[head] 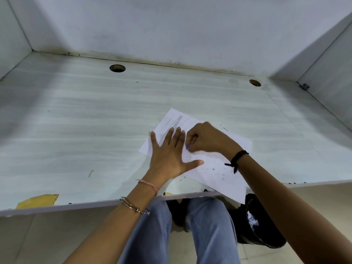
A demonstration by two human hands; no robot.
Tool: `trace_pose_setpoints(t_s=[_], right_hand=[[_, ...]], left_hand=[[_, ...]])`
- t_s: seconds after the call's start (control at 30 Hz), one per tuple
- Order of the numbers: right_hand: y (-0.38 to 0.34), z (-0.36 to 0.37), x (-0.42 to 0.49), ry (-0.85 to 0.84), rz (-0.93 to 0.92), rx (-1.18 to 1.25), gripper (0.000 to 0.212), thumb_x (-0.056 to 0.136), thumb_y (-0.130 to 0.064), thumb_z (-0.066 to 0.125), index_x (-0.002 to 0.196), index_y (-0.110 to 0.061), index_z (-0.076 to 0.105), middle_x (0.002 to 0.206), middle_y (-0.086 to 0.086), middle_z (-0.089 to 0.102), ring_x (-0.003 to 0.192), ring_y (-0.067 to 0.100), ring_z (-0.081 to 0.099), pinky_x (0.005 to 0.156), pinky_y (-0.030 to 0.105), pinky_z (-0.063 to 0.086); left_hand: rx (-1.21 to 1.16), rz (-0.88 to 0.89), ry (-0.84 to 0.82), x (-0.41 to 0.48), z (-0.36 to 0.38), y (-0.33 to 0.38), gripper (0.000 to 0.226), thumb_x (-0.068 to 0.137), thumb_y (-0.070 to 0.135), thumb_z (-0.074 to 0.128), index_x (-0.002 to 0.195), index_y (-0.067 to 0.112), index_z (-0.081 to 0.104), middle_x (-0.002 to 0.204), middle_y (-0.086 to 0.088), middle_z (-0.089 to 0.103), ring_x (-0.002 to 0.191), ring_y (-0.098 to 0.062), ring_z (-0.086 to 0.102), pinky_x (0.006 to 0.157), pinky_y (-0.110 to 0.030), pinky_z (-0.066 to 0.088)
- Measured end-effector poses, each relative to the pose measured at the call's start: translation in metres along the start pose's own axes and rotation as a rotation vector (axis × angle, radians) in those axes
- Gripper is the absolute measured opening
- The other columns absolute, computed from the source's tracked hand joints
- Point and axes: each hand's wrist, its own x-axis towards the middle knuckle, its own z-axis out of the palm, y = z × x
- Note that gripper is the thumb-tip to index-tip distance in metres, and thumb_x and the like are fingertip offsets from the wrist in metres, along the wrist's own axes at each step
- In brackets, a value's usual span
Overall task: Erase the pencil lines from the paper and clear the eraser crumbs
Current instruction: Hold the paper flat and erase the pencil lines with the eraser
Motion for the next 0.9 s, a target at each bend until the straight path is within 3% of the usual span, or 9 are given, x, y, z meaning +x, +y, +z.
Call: trace_pose_setpoints(t_s=[0.07, 0.17, 0.3, 0.4, 0.47, 0.57, 0.7, 0.77, 0.9], right_hand=[[0.001, -0.001, -0.001, -0.043, 0.014, 0.051, 0.008, 0.069, -0.005, 0.072, 0.075, -0.009, 0.074, 0.075, 0.010, 0.071, 0.070, 0.026, 0.065, 0.061, 0.034, 0.050], [0.007, -0.008, 0.004, 0.109, 0.070, 0.058, 0.006, 0.071, -0.005, 0.072, 0.076, -0.009, 0.074, 0.073, 0.005, 0.069, 0.074, 0.027, 0.067, 0.064, 0.035, 0.052], [-0.005, -0.002, -0.001, -0.085, 0.022, 0.009, 0.007, 0.072, -0.009, 0.072, 0.078, -0.010, 0.074, 0.067, -0.002, 0.065, 0.061, 0.009, 0.058, 0.057, 0.021, 0.044], [0.007, -0.011, 0.002, 0.048, 0.114, 0.111, 0.007, 0.072, -0.006, 0.069, 0.077, -0.008, 0.074, 0.059, 0.000, 0.064, 0.051, 0.007, 0.053, 0.052, 0.018, 0.041], [0.012, -0.011, 0.003, 0.091, 0.125, 0.131, 0.008, 0.071, -0.003, 0.066, 0.075, -0.006, 0.072, 0.064, 0.009, 0.069, 0.055, 0.013, 0.057, 0.056, 0.023, 0.045], [0.021, -0.003, -0.005, 0.141, 0.127, 0.220, 0.007, 0.076, -0.004, 0.069, 0.081, -0.006, 0.072, 0.075, 0.008, 0.069, 0.060, 0.012, 0.060, 0.056, 0.013, 0.047], [0.049, 0.005, -0.022, 0.311, 0.245, 0.724, 0.013, 0.082, -0.004, 0.070, 0.095, -0.002, 0.069, 0.088, 0.015, 0.071, 0.076, 0.021, 0.069, 0.080, 0.027, 0.058], [0.053, 0.008, -0.024, 0.315, 0.235, 0.749, 0.012, 0.082, -0.005, 0.071, 0.093, -0.003, 0.069, 0.088, 0.015, 0.071, 0.078, 0.020, 0.069, 0.084, 0.031, 0.057], [0.041, 0.003, -0.019, 0.234, 0.137, 0.536, 0.005, 0.078, -0.008, 0.073, 0.083, -0.008, 0.073, 0.081, 0.013, 0.072, 0.070, 0.013, 0.066, 0.067, 0.018, 0.051]], left_hand=[[-0.002, -0.005, -0.006, 0.000, -0.001, 0.000, 0.114, 0.068, 0.093, 0.008, 0.156, 0.021, 0.004, 0.164, 0.003, -0.004, 0.150, -0.015, -0.008, 0.109, -0.069, -0.013], [0.019, -0.004, 0.000, 0.001, -0.002, 0.001, 0.114, 0.068, 0.093, 0.008, 0.156, 0.020, 0.004, 0.164, 0.002, -0.003, 0.150, -0.015, -0.007, 0.109, -0.069, -0.012], [-0.007, -0.001, -0.016, 0.000, -0.002, 0.000, 0.112, 0.070, 0.093, 0.012, 0.156, 0.022, 0.002, 0.164, 0.004, -0.004, 0.150, -0.014, -0.009, 0.109, -0.068, -0.014], [0.008, -0.007, -0.013, 0.000, -0.003, 0.002, 0.111, 0.071, 0.092, 0.015, 0.156, 0.021, 0.005, 0.164, 0.003, -0.003, 0.150, -0.014, -0.008, 0.109, -0.069, -0.013], [0.005, -0.007, -0.015, 0.000, -0.004, 0.002, 0.109, 0.072, 0.091, 0.015, 0.156, 0.021, 0.005, 0.164, 0.003, -0.003, 0.150, -0.015, -0.007, 0.109, -0.069, -0.013], [-0.022, -0.016, -0.005, -0.002, -0.005, 0.002, 0.103, 0.077, 0.088, 0.019, 0.156, 0.024, 0.007, 0.164, 0.005, 0.001, 0.150, -0.014, -0.004, 0.110, -0.069, -0.012], [-0.037, -0.056, 0.036, 0.007, -0.013, 0.006, 0.103, 0.072, 0.091, 0.014, 0.152, 0.029, 0.023, 0.155, 0.004, 0.027, 0.144, -0.020, 0.018, 0.110, -0.069, 0.001], [-0.005, -0.039, 0.077, 0.016, -0.012, 0.010, 0.107, 0.065, 0.093, 0.007, 0.147, 0.028, 0.033, 0.145, -0.001, 0.035, 0.138, -0.025, 0.027, 0.109, -0.068, 0.013], [-0.002, -0.010, 0.074, 0.028, 0.001, 0.012, 0.111, 0.064, 0.090, -0.001, 0.145, 0.024, 0.035, 0.163, -0.004, 0.009, 0.150, -0.024, -0.001, 0.108, -0.070, -0.008]])
